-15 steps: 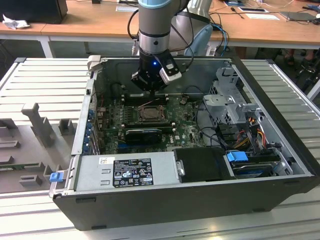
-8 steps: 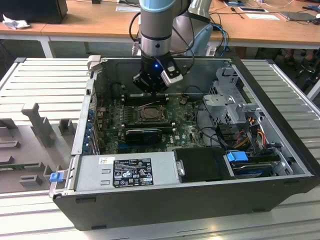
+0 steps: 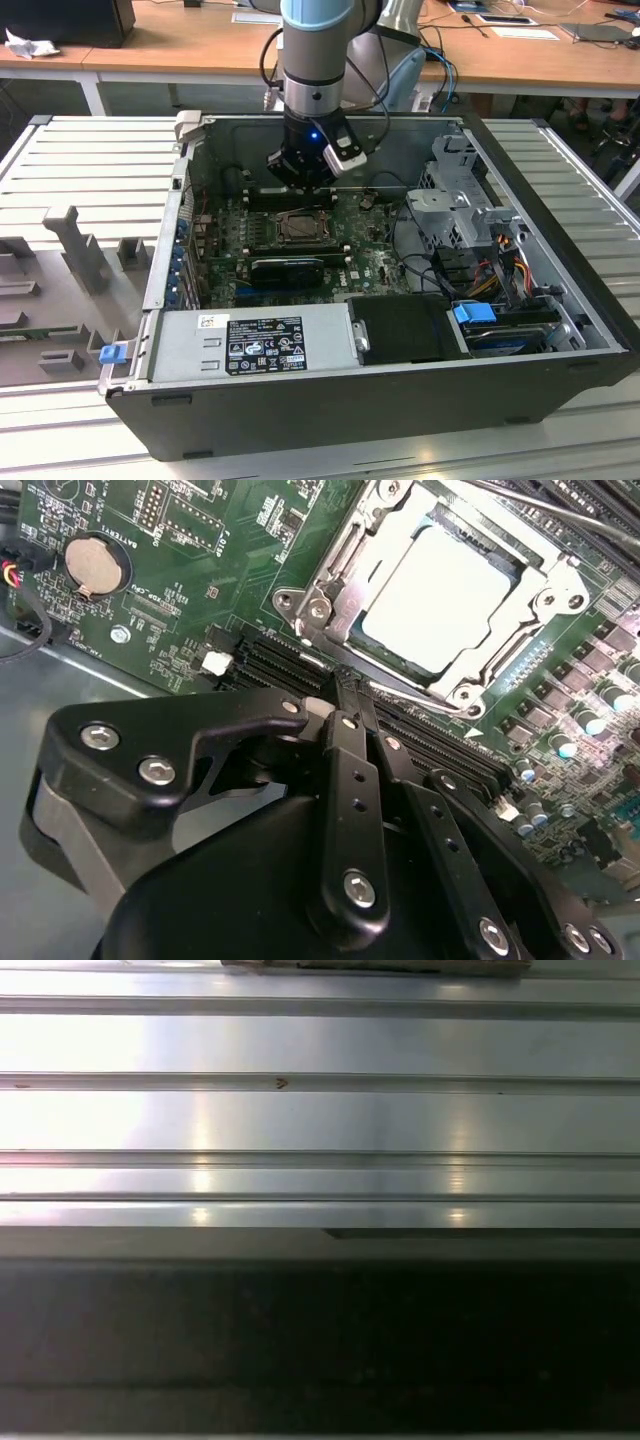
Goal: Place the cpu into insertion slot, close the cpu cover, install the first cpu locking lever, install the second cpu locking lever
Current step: 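Install the first cpu locking lever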
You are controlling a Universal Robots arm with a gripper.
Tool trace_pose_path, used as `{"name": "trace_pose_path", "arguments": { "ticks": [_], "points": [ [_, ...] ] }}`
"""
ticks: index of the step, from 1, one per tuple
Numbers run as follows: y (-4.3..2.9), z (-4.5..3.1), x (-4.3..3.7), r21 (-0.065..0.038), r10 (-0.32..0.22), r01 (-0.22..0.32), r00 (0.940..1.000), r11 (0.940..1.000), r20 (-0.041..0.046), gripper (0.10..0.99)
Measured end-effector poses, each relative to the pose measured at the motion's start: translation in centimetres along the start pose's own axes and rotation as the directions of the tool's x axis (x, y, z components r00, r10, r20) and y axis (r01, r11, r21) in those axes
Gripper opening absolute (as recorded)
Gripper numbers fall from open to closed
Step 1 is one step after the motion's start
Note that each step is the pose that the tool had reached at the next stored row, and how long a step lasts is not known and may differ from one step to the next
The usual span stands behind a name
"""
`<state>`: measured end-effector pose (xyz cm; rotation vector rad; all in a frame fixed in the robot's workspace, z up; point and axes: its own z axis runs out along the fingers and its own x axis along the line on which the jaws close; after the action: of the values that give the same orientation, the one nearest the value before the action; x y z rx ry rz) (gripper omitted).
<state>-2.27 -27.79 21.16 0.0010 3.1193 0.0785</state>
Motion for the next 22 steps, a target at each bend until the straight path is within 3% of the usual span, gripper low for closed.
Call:
{"name": "trace_pose_path", "arguments": {
  "ticks": [22],
  "points": [
    [-0.48, 0.98, -0.17, -0.002, 0.001, -0.001, 1.0000, 1.0000, 0.0001, 0.106]
  ]
}}
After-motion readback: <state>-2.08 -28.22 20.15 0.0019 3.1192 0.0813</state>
